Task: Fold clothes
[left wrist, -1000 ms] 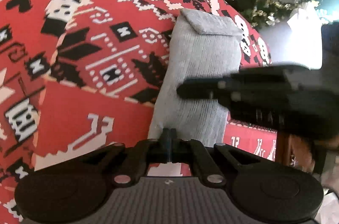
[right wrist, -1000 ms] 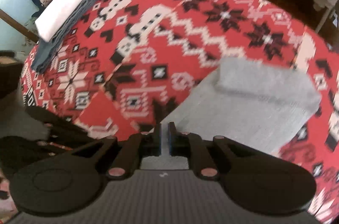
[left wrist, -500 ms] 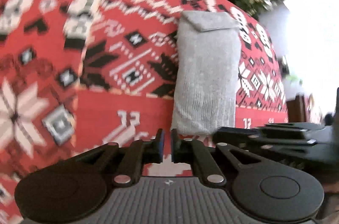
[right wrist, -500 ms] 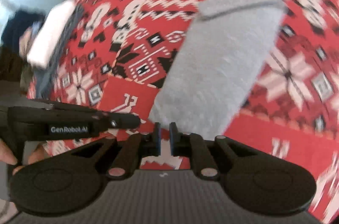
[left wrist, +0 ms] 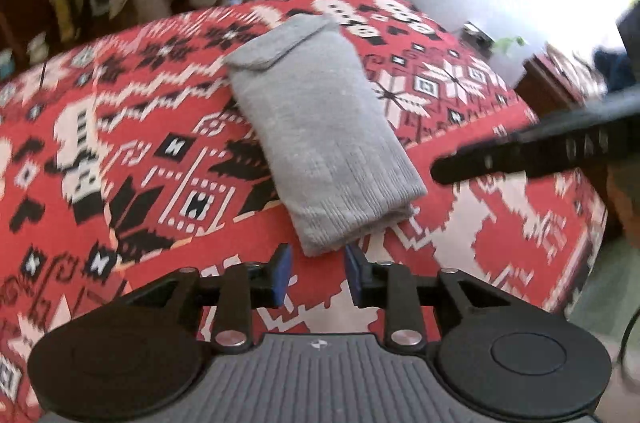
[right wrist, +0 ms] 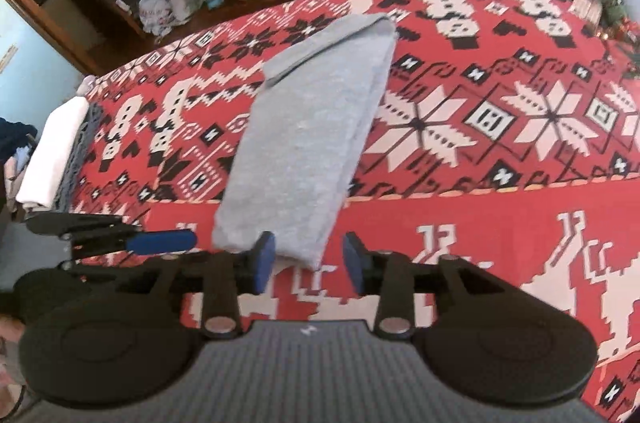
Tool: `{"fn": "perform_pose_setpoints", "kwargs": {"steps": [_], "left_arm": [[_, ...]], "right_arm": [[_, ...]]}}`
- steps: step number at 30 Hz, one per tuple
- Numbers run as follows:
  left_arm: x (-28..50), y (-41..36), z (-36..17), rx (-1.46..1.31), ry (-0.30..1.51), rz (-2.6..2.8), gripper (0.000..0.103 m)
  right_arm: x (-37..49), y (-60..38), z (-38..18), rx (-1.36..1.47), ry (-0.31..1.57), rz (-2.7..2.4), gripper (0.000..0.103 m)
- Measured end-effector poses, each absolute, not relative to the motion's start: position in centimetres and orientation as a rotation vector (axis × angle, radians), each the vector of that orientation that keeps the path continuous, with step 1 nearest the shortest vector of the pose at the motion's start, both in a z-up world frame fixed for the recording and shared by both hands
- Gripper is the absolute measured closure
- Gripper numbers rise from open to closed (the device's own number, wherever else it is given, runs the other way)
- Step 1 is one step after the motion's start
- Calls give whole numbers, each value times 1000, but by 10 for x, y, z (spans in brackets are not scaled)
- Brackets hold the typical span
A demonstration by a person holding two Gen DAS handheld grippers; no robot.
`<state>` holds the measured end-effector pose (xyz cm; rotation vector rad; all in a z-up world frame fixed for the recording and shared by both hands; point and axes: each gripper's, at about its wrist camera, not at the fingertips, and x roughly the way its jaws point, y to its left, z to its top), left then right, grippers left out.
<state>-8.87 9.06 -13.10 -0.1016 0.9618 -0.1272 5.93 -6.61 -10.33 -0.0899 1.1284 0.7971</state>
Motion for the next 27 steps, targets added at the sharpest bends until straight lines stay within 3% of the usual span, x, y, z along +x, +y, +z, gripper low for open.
{"fn": "perform_pose_setpoints", "kwargs": {"steps": [1, 3, 11, 13, 15, 27], "left_arm": [[-93, 89, -133, -76, 943, -128, 70], [-103, 86, -136, -26, 906, -128, 70], [-146, 73, -143, 135, 723, -81, 70], [-149, 70, -142, 141, 722, -92, 70], [-146, 65, -137, 137, 735, -67, 78], [-107, 56, -159, 114, 733, 24, 77]], "right_arm": [[57, -68, -103, -102, 1102, 801, 39], [49, -75, -105, -129, 1042, 826, 31], [-2, -98, -119, -182, 802, 805, 40], [-12, -100, -120, -175, 795, 768, 41], [-20, -101, -119, -159, 803, 732, 42], [-28, -83, -133, -52, 809, 742, 44]]}}
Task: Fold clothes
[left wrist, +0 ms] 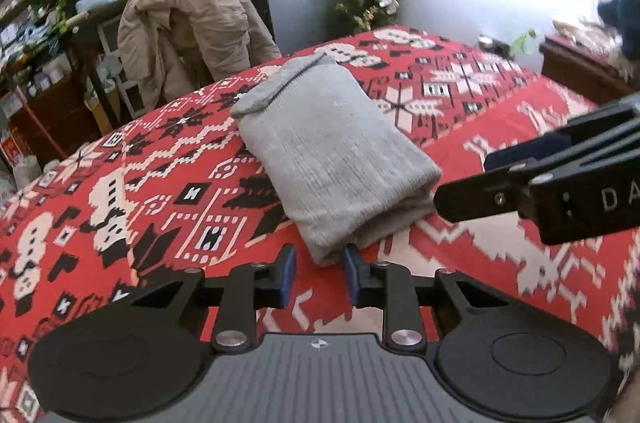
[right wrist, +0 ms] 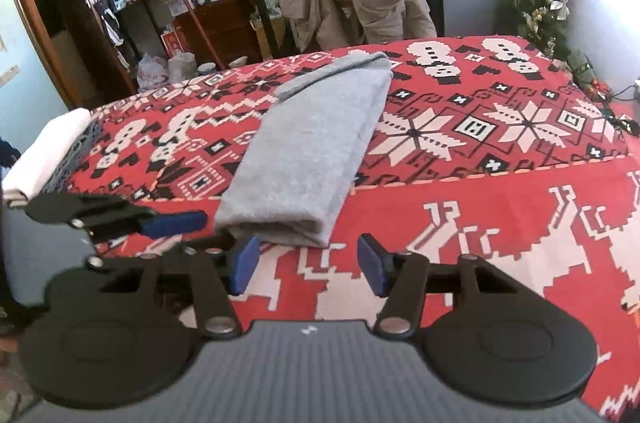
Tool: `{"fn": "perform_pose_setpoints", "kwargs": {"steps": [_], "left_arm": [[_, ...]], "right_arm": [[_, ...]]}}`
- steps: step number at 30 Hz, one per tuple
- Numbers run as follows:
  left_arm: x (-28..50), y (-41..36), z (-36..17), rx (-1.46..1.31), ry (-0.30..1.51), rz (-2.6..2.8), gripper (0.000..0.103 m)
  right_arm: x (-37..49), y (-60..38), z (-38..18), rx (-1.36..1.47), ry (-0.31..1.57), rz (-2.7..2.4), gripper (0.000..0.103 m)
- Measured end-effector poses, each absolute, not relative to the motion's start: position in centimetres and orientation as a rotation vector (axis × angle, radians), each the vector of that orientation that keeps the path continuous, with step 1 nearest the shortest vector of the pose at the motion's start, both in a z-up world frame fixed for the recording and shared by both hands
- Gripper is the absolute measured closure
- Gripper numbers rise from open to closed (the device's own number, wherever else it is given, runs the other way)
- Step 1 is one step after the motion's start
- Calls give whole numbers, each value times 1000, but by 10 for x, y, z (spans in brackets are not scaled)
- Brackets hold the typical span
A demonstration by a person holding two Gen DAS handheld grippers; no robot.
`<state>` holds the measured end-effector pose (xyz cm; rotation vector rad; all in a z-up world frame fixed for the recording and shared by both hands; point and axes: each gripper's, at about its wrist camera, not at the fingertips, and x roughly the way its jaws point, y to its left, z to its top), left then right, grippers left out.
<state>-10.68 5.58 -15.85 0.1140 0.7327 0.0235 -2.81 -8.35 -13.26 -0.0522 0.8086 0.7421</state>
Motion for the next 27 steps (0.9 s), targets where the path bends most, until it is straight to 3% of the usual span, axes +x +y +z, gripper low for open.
{"fn": "perform_pose_setpoints", "kwargs": {"steps": [5, 9, 11, 13, 18, 19, 20, 22, 27], "left_arm": [[-111, 53, -158, 86, 683, 67, 95], [-122, 46, -159, 86, 649, 108, 97], [-121, 44, -162, 98, 666, 122, 97], [-119, 45, -163, 72, 672, 138, 97], [-115, 49, -165, 50, 678, 160, 85], [-114, 49, -165, 57, 675, 158, 87], [-114, 48, -166, 70, 674, 145, 98], [-117, 43, -165, 105, 662, 142, 98], [-134, 43, -148, 100, 633, 135, 99]], "right_arm": [[-20, -84, -135, -68, 782, 717, 44], [-18, -88, -144, -44, 801, 709, 44], [-21, -84, -149, -64, 803, 717, 50], [-23, -76, -154, -104, 800, 724, 65], [-23, -60, -164, -143, 780, 702, 76], [-22, -58, -165, -144, 775, 699, 80], [-22, -56, -165, -141, 772, 699, 85], [-21, -53, -165, -136, 767, 697, 96], [-32, -54, -155, -129, 739, 694, 98]]}}
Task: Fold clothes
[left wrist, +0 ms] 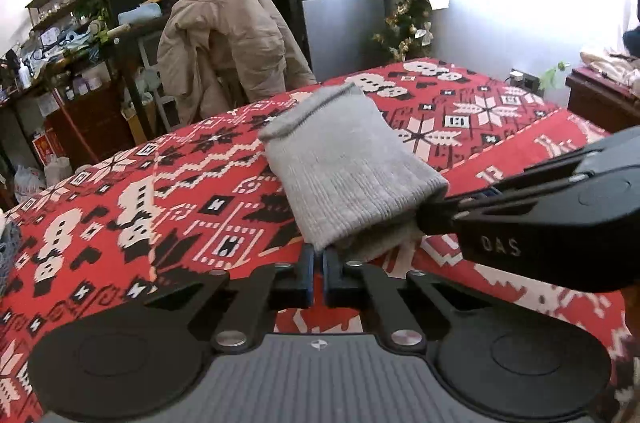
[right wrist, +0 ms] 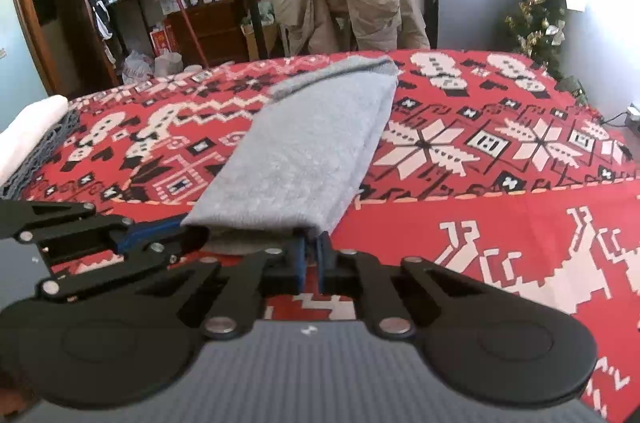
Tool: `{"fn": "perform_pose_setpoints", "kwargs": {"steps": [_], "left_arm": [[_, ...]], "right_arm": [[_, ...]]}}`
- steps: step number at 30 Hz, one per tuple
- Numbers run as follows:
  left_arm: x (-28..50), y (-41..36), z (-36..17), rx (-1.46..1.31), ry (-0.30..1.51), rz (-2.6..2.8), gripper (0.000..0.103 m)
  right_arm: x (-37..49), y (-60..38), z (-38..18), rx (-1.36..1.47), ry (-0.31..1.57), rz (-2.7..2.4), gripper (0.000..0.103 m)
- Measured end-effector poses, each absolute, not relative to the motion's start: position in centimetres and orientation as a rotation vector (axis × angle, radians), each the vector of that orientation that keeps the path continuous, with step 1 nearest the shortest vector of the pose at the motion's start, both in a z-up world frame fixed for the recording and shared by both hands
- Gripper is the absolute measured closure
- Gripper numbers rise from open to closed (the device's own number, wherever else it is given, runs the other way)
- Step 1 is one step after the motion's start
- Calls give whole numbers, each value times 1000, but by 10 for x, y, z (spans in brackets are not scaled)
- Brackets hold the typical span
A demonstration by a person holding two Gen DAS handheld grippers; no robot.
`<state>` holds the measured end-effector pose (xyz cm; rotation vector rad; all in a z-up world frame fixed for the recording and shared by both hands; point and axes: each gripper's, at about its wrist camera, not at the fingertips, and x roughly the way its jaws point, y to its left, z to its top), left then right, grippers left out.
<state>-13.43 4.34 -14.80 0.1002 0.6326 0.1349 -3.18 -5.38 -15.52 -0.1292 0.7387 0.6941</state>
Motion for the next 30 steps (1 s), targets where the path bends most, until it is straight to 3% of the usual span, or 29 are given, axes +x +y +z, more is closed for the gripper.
{"fn": "perform_pose_setpoints", "kwargs": {"steps": [17, 20, 24, 30], "left_arm": [[-197, 32, -150, 107, 704, 65, 99], [-197, 35, -152, 93, 722, 59, 95], [-205, 41, -146, 87, 721, 71, 84], [-212, 54, -121, 13, 649, 35, 79]], "right_arm": [[-95, -84, -153, -91, 837, 736, 97], [-95, -86, -154, -95, 850, 734, 96], [-95, -93, -152, -95, 858, 710, 81], [-97, -107, -127, -80, 802, 709, 78]]}}
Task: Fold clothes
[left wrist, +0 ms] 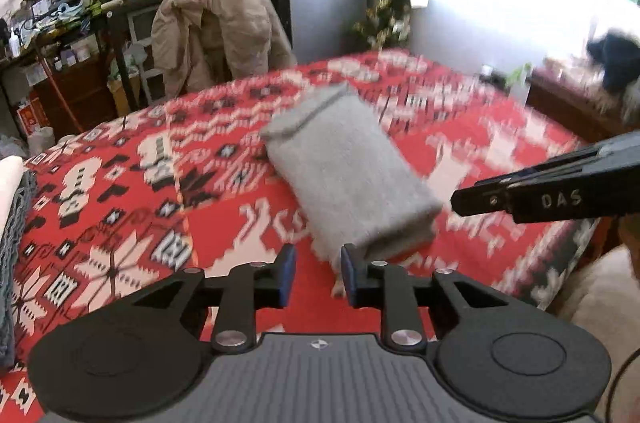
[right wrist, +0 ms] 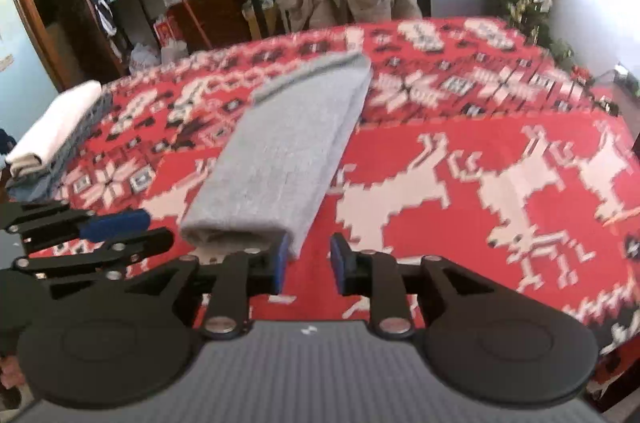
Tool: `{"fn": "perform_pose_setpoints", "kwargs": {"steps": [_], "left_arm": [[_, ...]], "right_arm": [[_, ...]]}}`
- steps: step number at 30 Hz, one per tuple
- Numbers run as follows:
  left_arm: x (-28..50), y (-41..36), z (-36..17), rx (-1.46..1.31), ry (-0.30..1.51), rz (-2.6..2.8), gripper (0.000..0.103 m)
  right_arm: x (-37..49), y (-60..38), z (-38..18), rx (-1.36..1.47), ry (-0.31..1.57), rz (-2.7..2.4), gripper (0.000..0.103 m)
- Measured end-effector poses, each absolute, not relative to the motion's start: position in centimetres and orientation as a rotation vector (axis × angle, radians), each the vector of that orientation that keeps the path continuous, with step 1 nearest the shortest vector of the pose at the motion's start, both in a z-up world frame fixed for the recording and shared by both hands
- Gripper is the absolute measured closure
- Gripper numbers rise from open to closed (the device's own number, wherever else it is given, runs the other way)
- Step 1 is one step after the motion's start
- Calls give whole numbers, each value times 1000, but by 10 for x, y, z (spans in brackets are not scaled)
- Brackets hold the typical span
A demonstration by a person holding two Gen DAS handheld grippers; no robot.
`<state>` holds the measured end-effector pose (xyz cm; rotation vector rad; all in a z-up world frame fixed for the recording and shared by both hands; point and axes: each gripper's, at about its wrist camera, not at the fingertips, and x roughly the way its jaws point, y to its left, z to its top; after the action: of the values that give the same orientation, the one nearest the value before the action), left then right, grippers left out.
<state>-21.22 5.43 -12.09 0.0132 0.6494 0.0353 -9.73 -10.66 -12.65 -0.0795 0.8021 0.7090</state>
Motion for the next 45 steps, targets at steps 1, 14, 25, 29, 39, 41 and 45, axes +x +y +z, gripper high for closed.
{"fn": "perform_pose_setpoints", "kwargs": {"steps": [1, 14, 25, 29, 39, 41, 45], "left_arm": [[-204, 53, -121, 22, 635, 21, 79], [-170, 37, -151, 159, 679, -91, 100], [-110, 66, -119, -46, 596, -170, 99], [-81, 78, -132, -128, 679, -191, 101], [-159, 71, -143, -72, 737, -189, 100], [-170, 68, -146, -52, 750, -177, 99], [-172, 73, -139, -70, 730, -175, 99]], "right_arm": [[-96, -106, -122, -79, 783, 719, 78], [-84, -75, -151, -130, 809, 790, 101], [-31, -69, -122, -35, 725, 789, 99], [0, -55, -131, -22, 755, 760, 99], [-78, -81, -152, -74, 830, 805, 98], [-87, -87, -150, -53, 847, 793, 98], [-85, -95, -140, -16, 843, 791, 96]]}}
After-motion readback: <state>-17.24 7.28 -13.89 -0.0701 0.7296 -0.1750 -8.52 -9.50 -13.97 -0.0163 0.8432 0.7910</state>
